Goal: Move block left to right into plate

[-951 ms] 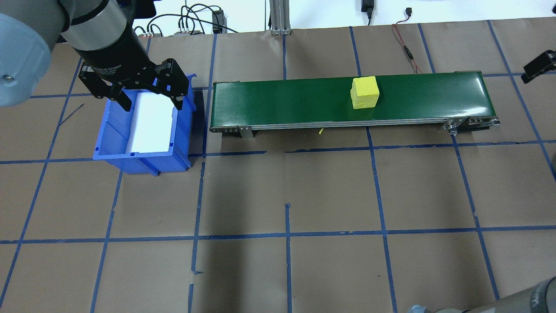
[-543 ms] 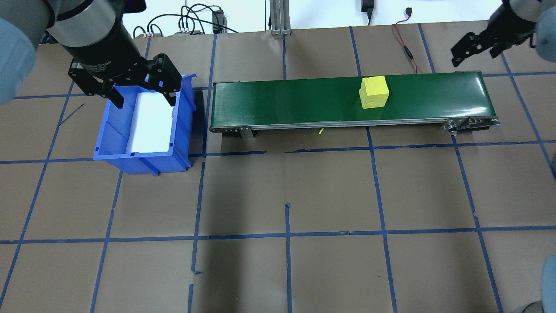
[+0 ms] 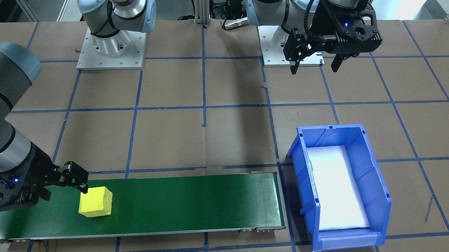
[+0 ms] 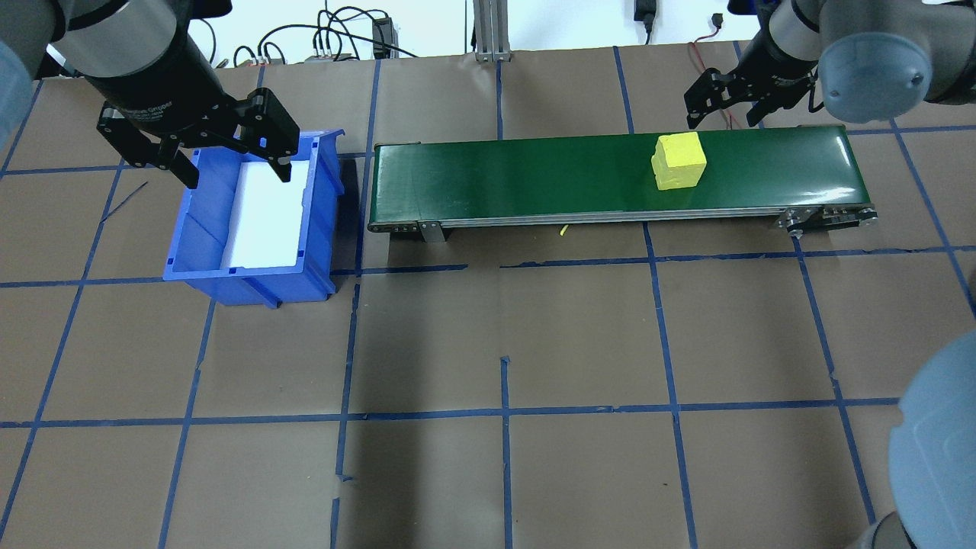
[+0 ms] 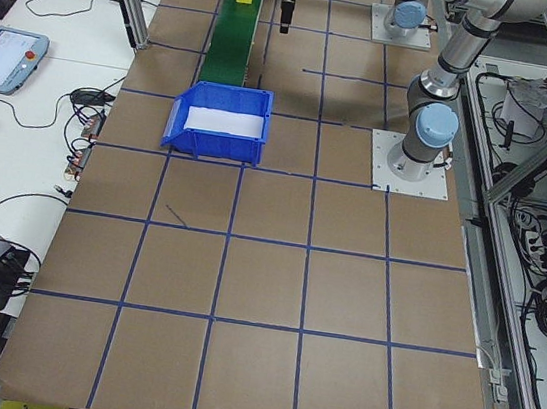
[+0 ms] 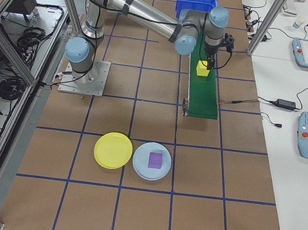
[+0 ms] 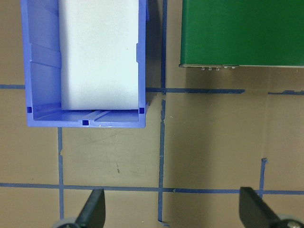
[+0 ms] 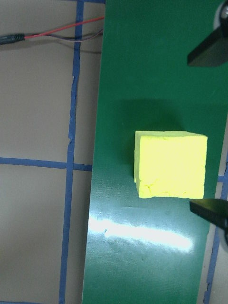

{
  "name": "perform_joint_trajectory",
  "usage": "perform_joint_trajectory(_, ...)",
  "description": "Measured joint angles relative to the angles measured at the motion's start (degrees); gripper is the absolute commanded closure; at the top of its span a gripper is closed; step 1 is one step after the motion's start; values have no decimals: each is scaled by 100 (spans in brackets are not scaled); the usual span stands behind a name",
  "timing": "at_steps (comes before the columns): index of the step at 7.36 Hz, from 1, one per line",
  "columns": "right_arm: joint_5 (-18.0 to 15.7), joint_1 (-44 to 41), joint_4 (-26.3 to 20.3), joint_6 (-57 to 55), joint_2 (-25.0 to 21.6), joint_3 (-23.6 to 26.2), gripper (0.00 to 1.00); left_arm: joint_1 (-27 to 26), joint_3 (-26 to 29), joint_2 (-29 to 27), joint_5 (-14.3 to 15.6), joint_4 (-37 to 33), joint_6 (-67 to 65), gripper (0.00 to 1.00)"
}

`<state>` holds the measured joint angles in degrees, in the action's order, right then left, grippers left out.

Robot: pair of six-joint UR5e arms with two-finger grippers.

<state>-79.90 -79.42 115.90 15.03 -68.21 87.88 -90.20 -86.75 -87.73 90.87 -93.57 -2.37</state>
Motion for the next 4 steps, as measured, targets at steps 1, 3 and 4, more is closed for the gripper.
perform_joint_trajectory(1,-15,-8,76,-13,178,2,2,4,0,1,0,-2,0,0)
perform_joint_trajectory(3,-64,-12,235,-64,488,17,4,28,0,2,-9,-4,0,0)
perform_joint_trajectory(4,-135,-11,259,-79,564,35,31,33,0,4,-12,-4,0,0)
